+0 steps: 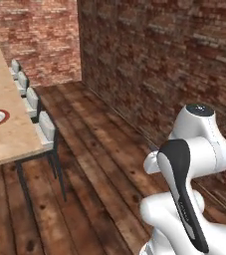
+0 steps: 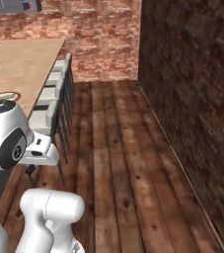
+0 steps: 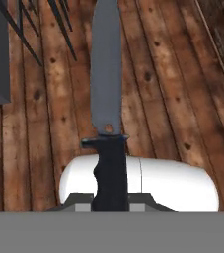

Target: Retrieve the butter from the fridge and place it on a plate on the dining table. Then retrieve the butter knife by the fridge and place it near the plate.

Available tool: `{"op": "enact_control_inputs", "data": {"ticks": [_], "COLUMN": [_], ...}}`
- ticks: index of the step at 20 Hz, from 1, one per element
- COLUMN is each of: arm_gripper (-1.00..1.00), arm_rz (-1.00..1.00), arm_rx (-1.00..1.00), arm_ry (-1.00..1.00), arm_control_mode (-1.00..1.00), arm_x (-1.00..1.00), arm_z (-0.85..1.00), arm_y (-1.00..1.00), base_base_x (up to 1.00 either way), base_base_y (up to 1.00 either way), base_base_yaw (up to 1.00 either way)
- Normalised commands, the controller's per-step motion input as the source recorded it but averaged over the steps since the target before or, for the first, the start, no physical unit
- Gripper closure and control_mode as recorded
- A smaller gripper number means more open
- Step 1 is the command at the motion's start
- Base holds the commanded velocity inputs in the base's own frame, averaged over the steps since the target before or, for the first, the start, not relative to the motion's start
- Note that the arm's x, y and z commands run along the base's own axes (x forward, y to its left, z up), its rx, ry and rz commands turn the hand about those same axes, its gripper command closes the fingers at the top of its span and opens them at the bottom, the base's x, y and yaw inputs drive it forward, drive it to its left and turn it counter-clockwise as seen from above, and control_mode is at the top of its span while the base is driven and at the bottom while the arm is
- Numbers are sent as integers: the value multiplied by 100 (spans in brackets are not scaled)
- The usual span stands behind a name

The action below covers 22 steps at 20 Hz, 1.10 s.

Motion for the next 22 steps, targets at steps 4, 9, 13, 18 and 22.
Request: {"op": "enact_control_inputs", "data": {"ticks": [4,9,13,18,22], "arm_gripper": [100,100,100,100,100], "arm_rz": [0,0,0,0,0], "arm_rx": [0,0,0,0,0], "arm_ry": [0,0,0,0,0], "arm_control_mode": [100,100,100,100,100], "arm_x": [0,0,0,0,0], "arm_z": [0,0,0,0,0], "arm_y": [0,0,0,0,0], "base_base_x": [100,99,85,80,91], "base_base_y": [-66,-73,-78,-76,-76], "base_base_yaw": [51,52,55,55,56]}}
